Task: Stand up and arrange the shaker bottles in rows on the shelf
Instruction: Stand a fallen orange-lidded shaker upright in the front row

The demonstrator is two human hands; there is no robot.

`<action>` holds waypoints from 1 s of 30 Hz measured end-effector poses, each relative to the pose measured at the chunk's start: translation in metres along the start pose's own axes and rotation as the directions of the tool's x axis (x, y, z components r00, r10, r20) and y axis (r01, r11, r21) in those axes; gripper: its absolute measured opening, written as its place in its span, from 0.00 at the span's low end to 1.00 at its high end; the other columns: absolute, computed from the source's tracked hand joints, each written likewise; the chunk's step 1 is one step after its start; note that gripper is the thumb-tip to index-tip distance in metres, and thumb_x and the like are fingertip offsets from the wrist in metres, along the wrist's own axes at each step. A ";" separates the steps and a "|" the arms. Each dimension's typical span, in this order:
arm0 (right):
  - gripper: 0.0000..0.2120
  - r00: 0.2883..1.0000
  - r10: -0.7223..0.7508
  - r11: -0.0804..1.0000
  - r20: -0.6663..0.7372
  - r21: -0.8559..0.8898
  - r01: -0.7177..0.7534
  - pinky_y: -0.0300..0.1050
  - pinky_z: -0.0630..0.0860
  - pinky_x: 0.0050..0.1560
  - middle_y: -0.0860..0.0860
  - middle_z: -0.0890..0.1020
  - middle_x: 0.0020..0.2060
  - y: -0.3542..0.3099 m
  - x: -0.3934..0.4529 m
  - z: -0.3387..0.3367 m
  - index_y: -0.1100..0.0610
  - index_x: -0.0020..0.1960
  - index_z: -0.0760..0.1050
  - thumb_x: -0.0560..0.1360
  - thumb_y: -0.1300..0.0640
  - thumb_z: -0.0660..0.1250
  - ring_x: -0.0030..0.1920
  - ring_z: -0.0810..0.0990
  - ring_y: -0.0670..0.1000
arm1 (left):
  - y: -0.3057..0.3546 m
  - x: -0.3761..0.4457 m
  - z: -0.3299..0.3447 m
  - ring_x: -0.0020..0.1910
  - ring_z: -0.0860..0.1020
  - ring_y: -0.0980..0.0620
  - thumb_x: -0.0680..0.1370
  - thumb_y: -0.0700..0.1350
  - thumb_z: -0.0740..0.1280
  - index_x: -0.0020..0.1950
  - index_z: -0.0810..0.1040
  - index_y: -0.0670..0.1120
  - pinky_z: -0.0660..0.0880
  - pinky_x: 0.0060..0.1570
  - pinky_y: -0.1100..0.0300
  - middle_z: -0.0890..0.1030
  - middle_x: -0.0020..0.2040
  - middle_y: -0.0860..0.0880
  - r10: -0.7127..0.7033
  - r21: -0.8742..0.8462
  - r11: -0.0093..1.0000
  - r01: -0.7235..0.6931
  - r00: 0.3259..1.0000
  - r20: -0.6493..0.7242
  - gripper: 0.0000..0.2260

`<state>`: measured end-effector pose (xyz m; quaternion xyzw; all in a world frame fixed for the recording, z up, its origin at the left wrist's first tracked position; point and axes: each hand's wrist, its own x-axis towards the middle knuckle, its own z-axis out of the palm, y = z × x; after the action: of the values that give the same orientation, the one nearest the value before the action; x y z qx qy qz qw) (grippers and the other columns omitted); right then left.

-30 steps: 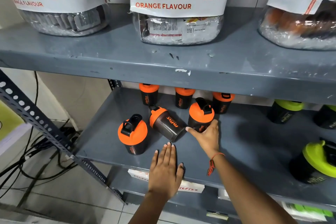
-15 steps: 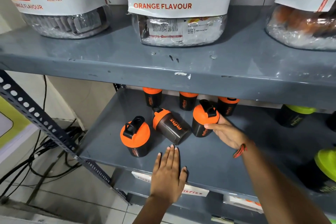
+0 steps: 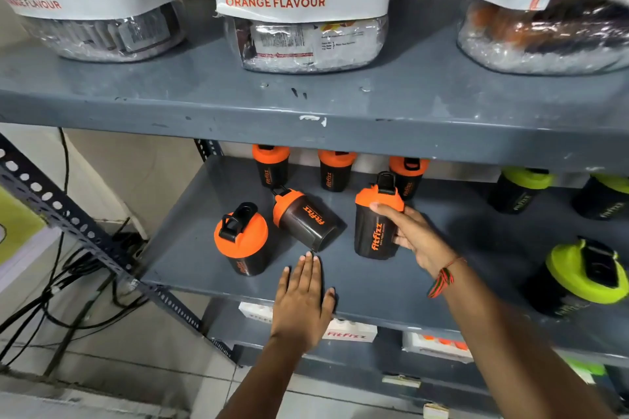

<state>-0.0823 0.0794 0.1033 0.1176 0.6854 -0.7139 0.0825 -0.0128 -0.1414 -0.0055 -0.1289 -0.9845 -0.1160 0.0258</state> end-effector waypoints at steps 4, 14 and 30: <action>0.07 1.000 0.006 1.000 -0.016 -0.012 -0.006 0.44 0.79 0.48 0.45 0.88 0.39 -0.016 -0.042 -0.006 0.51 0.47 0.82 0.74 0.48 0.72 0.43 0.86 0.46 | 0.002 0.000 -0.009 0.75 0.39 0.52 0.75 0.60 0.33 0.77 0.42 0.43 0.33 0.71 0.53 0.44 0.77 0.47 0.001 0.032 0.999 -0.003 0.998 0.066 0.34; 0.22 0.997 -0.055 0.997 -0.063 -0.059 0.051 0.51 0.79 0.59 0.49 0.88 0.49 -0.036 -0.123 -0.018 0.49 0.52 0.84 0.66 0.36 0.74 0.53 0.86 0.51 | 0.004 -0.002 -0.010 0.75 0.39 0.51 0.72 0.61 0.30 0.77 0.42 0.44 0.34 0.71 0.52 0.44 0.78 0.47 -0.016 0.027 1.000 0.014 0.995 0.100 0.37; 0.28 0.986 -0.148 0.987 -0.076 -0.073 0.142 0.45 0.74 0.63 0.48 0.86 0.58 0.004 -0.098 -0.049 0.50 0.65 0.78 0.65 0.49 0.79 0.60 0.82 0.46 | 0.000 0.000 -0.004 0.75 0.40 0.50 0.73 0.63 0.31 0.76 0.41 0.44 0.35 0.71 0.52 0.45 0.78 0.46 -0.005 0.014 1.000 0.004 0.997 0.076 0.36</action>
<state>0.0152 0.1236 0.1251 0.0937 0.7187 -0.6889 0.0063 -0.0126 -0.1429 -0.0015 -0.1307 -0.9859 -0.1043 -0.0112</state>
